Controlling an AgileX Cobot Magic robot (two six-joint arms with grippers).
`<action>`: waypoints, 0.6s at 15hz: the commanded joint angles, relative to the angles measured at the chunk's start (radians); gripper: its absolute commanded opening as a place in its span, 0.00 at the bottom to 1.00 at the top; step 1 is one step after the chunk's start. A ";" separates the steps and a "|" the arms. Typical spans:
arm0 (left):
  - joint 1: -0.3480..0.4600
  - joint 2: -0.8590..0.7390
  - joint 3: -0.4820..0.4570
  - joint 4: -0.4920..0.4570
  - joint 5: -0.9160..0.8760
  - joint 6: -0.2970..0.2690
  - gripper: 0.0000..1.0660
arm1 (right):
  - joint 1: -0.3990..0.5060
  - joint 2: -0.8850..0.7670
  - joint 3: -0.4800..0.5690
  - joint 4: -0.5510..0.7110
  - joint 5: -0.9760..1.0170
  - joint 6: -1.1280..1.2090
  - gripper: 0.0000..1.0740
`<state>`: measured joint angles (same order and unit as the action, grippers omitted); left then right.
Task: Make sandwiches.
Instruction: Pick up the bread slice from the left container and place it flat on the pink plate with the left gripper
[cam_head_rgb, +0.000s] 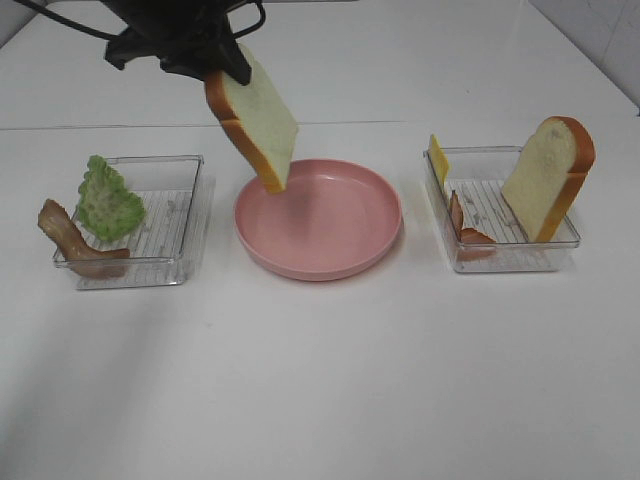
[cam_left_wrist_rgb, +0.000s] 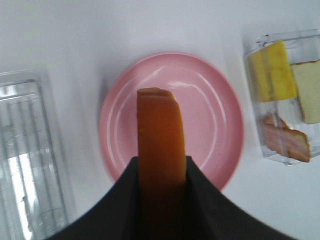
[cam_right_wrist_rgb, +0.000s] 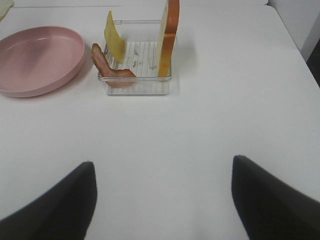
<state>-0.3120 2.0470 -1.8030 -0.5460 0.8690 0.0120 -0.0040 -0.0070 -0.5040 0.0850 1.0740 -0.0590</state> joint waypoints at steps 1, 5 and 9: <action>-0.002 0.051 -0.005 -0.199 -0.038 0.127 0.00 | -0.008 -0.013 0.000 0.003 -0.013 -0.007 0.66; -0.002 0.185 -0.005 -0.434 -0.052 0.293 0.00 | -0.008 -0.013 0.000 0.003 -0.013 -0.007 0.66; -0.003 0.280 -0.005 -0.514 -0.078 0.306 0.00 | -0.008 -0.013 0.000 0.003 -0.013 -0.007 0.66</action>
<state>-0.3120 2.3180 -1.8030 -1.0270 0.8020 0.3080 -0.0040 -0.0070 -0.5040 0.0850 1.0740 -0.0590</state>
